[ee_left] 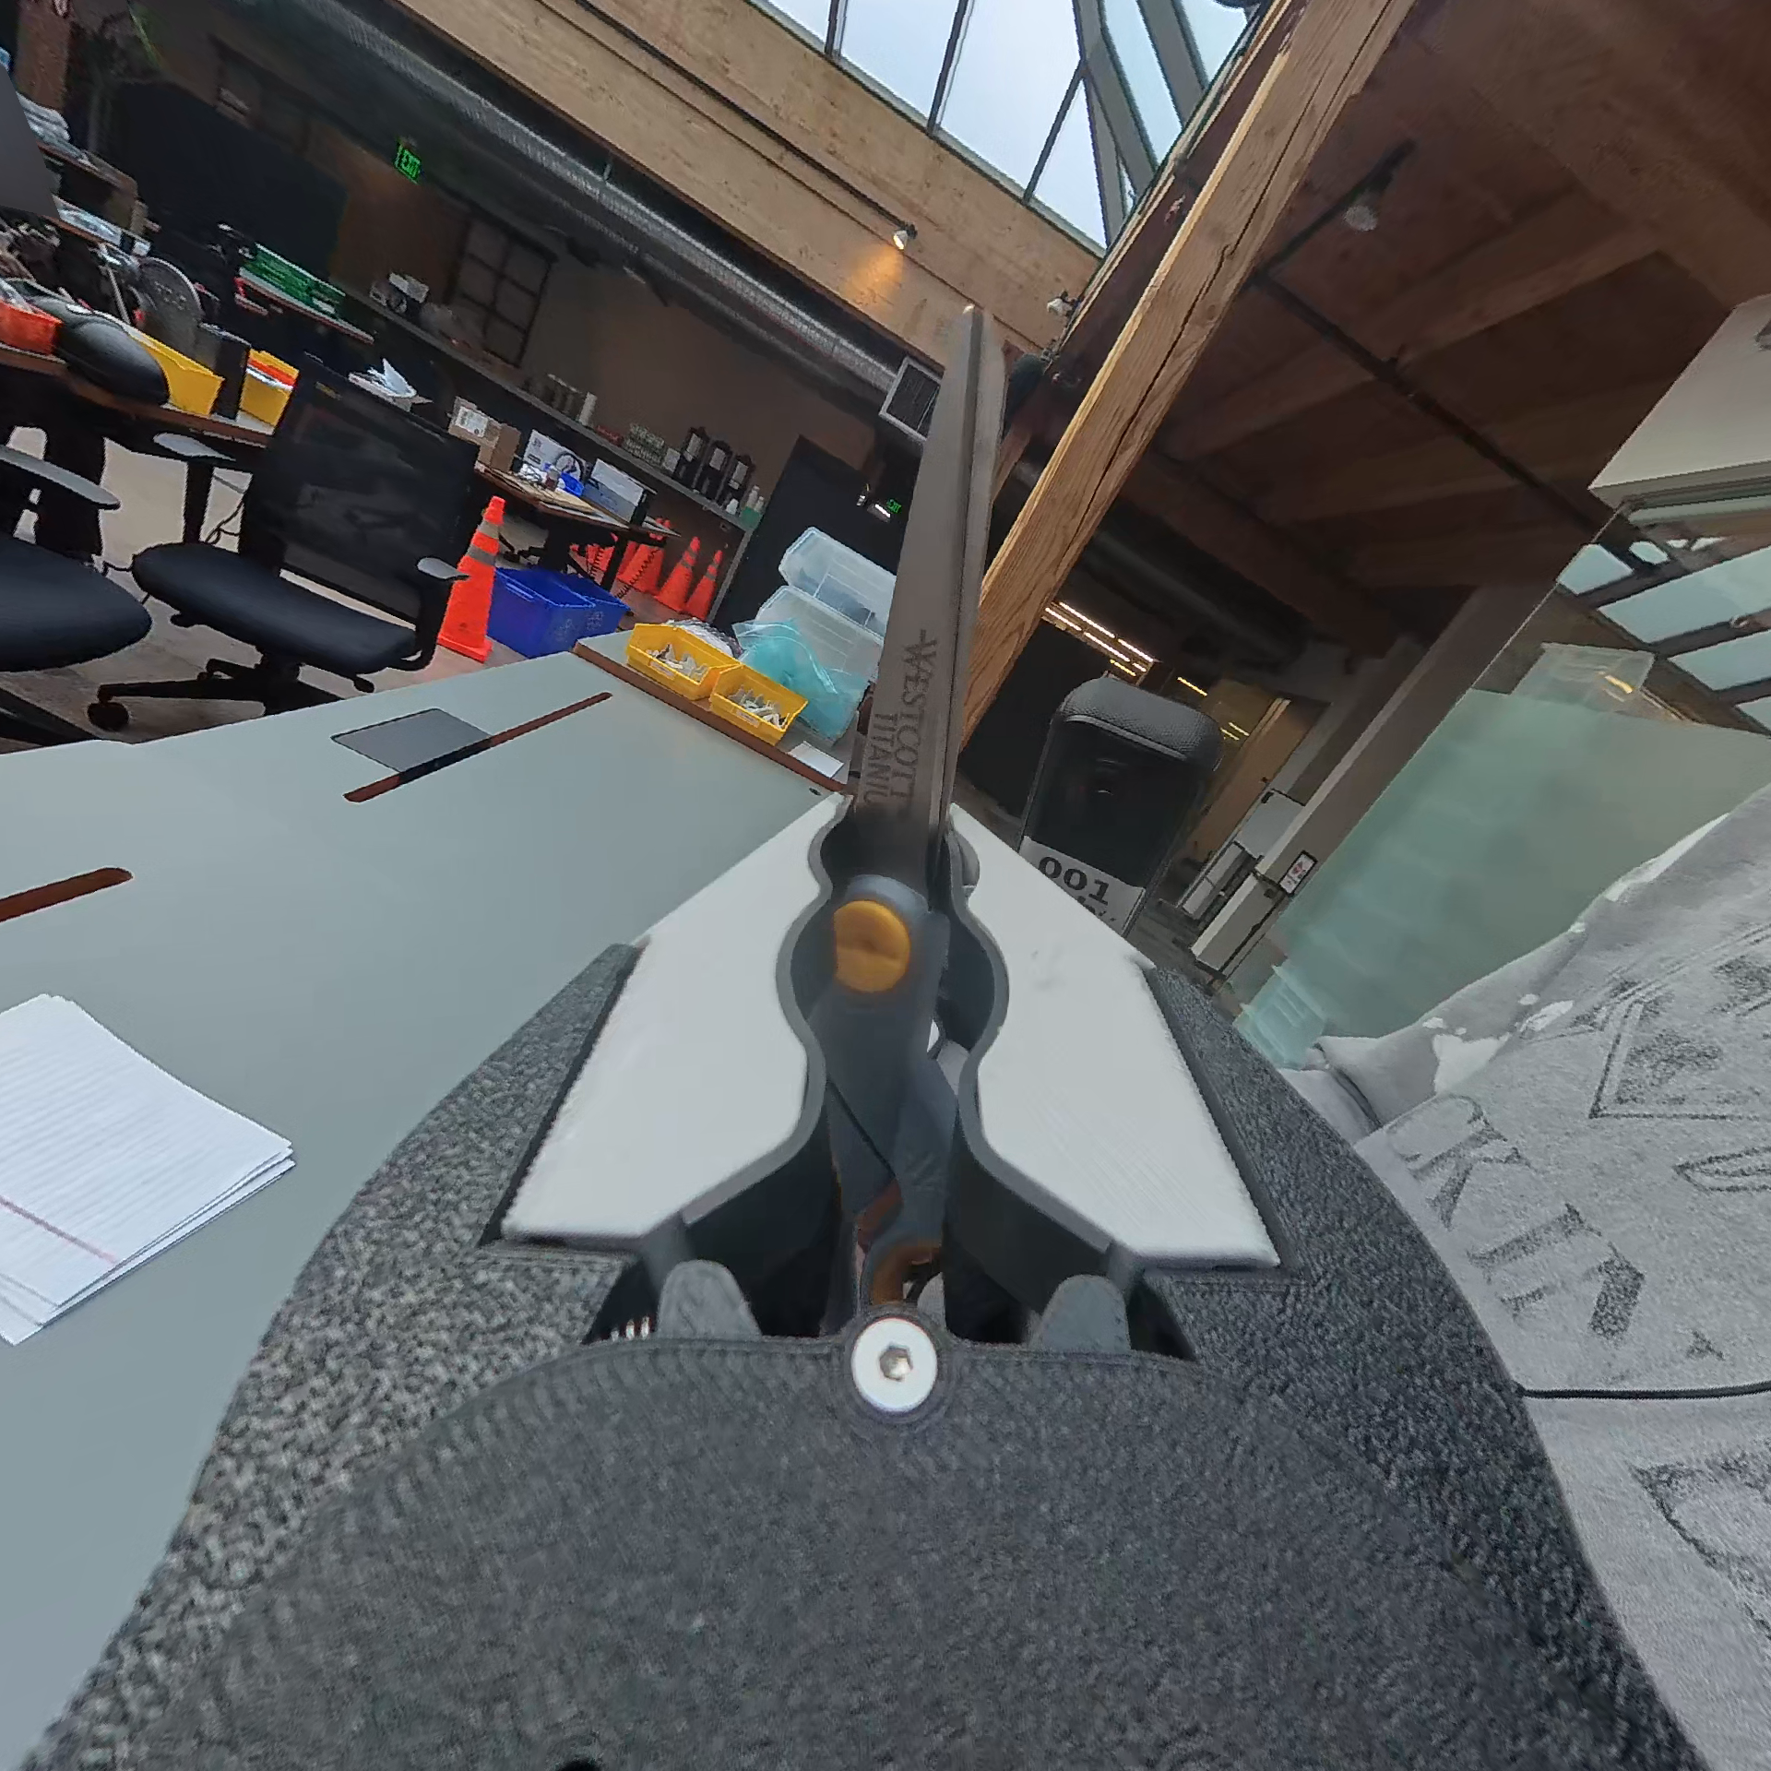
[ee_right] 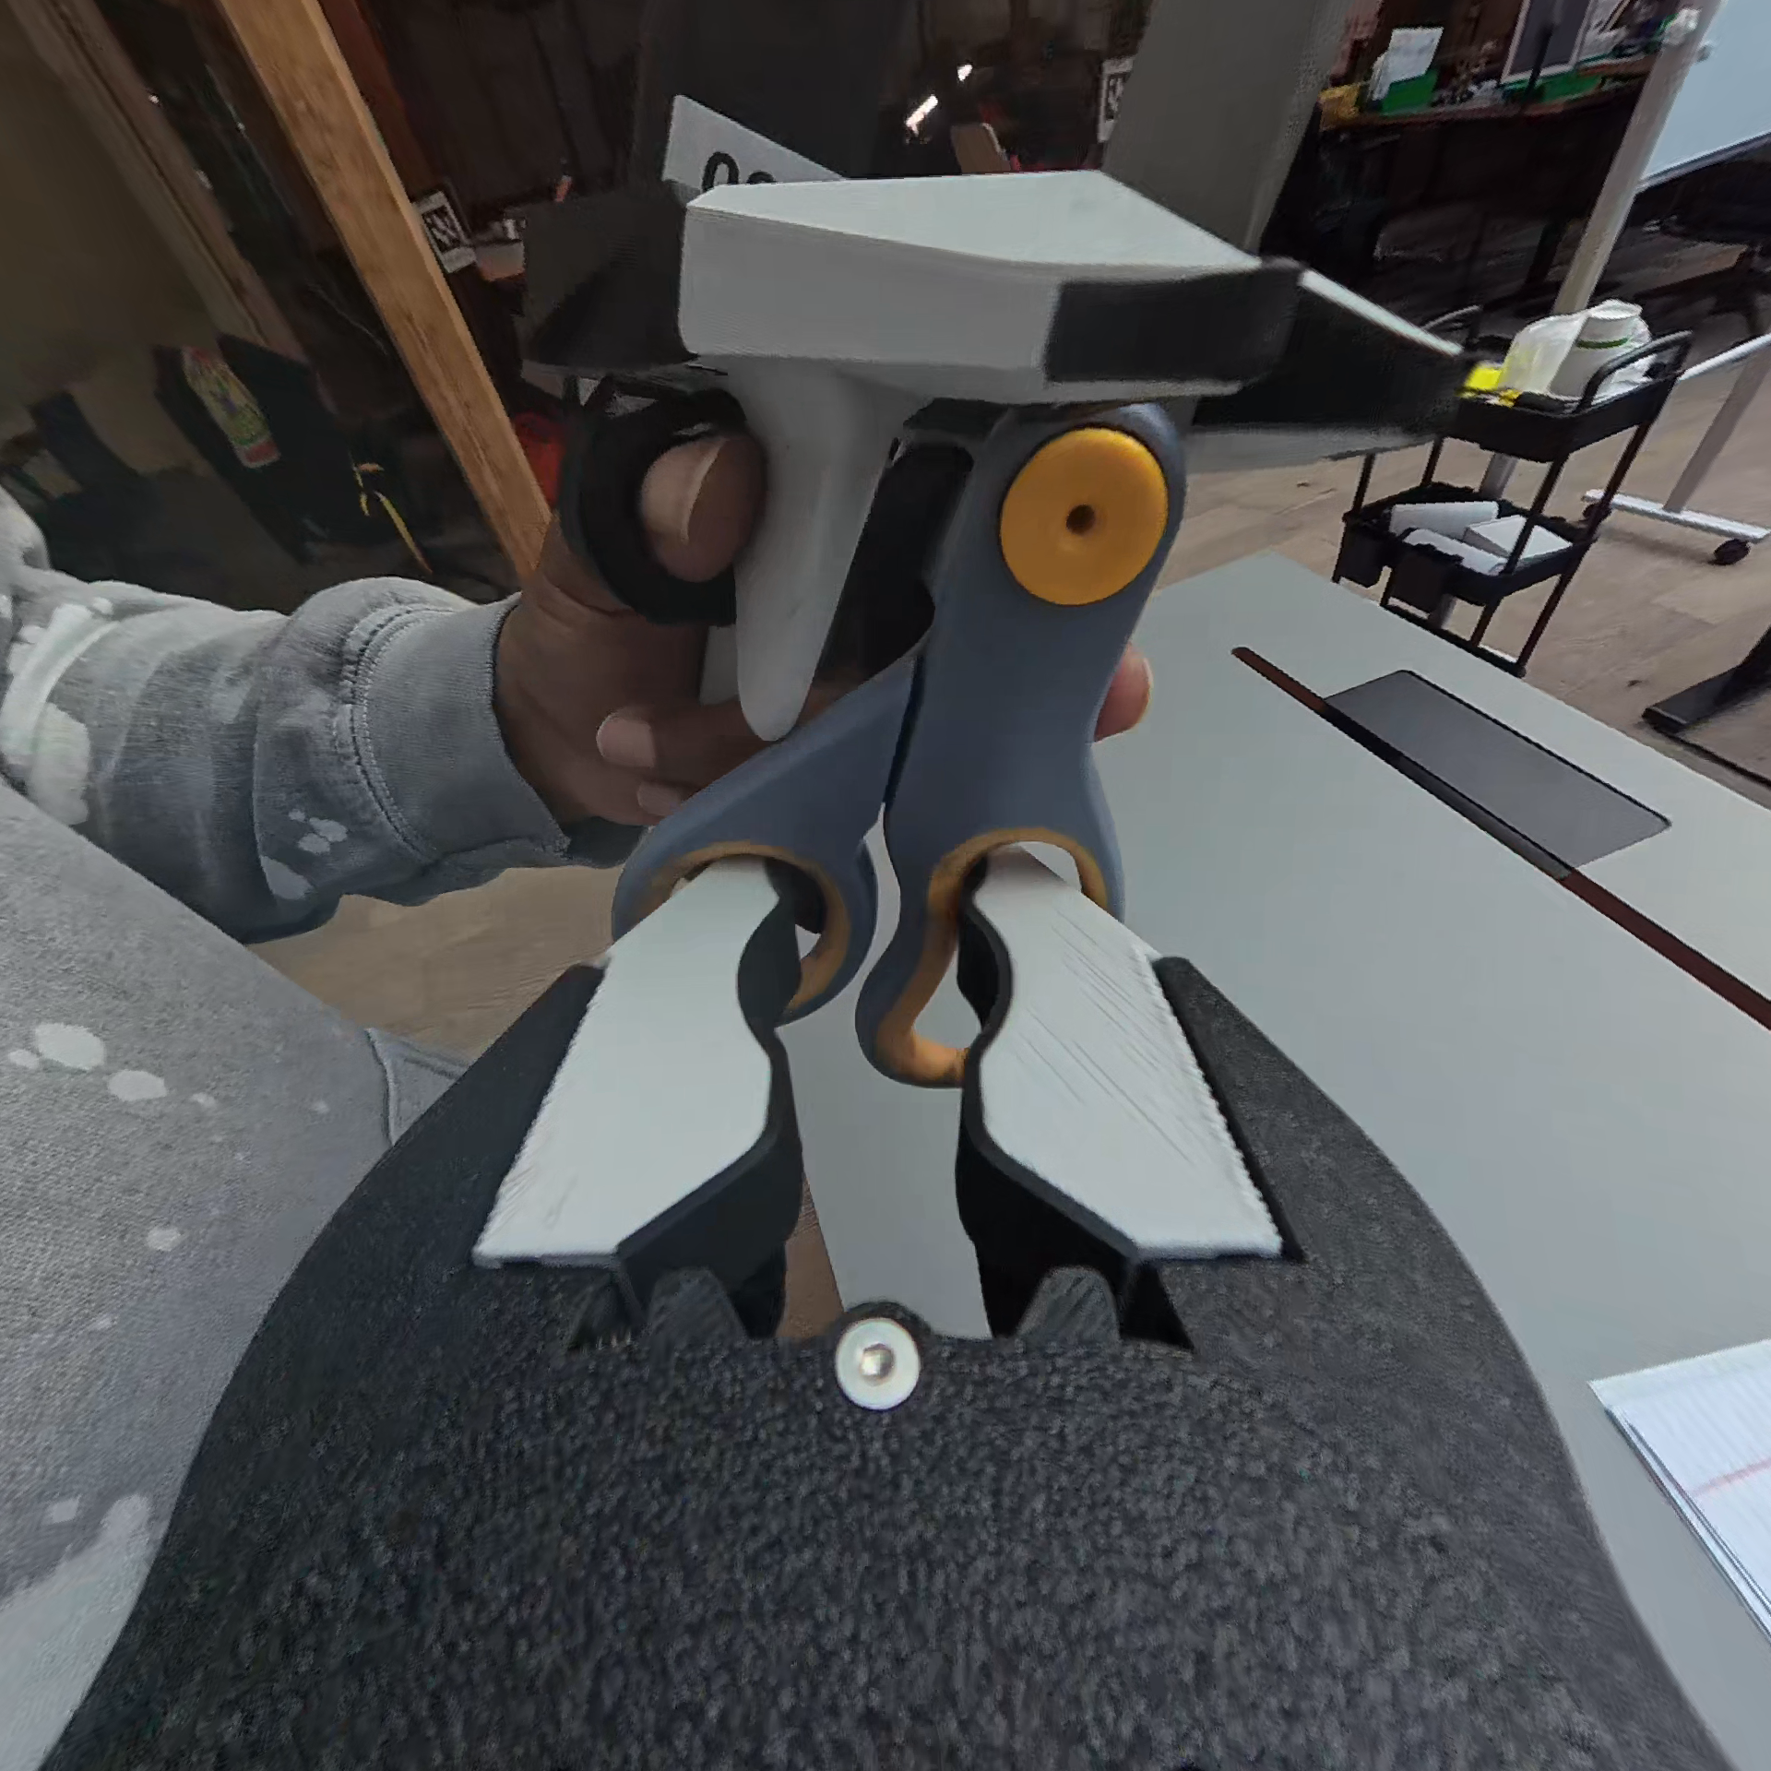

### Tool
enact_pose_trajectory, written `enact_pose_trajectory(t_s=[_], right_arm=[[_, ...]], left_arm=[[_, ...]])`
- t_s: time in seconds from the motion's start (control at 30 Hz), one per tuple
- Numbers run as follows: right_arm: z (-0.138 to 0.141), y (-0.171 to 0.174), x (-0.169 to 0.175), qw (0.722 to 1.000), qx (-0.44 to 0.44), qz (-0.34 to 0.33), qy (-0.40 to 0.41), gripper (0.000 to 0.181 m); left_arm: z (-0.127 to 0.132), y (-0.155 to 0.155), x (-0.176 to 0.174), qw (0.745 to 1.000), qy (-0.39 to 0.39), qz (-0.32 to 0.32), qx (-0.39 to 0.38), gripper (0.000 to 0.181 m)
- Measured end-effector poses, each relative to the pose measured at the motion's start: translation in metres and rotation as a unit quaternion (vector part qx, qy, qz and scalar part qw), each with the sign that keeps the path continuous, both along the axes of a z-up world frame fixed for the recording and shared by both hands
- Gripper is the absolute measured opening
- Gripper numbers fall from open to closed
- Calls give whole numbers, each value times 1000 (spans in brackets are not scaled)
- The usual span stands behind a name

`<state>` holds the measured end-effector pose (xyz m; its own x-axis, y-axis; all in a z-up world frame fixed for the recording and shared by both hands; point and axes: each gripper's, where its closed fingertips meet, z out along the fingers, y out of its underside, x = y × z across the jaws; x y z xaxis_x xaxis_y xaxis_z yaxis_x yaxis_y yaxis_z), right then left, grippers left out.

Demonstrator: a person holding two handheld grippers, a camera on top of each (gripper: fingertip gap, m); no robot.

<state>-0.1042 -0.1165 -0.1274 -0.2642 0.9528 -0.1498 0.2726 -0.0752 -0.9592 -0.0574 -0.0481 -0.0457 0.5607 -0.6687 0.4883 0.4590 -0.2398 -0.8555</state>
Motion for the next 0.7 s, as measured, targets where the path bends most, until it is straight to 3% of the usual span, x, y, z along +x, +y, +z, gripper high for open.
enact_pose_trajectory(t_s=[0.27,0.43,0.57,0.7], right_arm=[[-4,-18,21,997,19,70,-20,20],[-13,-24,34,991,72,91,-67,20],[-20,-19,31,989,100,56,-92,22],[-11,-16,17,993,89,-11,-76,29]], left_arm=[[2,-29,-11,991,125,-40,6,18],[-18,-47,4,975,198,-98,-29,22],[-20,-44,10,978,200,-60,-14,19],[-7,-39,8,991,133,-15,10,16]])
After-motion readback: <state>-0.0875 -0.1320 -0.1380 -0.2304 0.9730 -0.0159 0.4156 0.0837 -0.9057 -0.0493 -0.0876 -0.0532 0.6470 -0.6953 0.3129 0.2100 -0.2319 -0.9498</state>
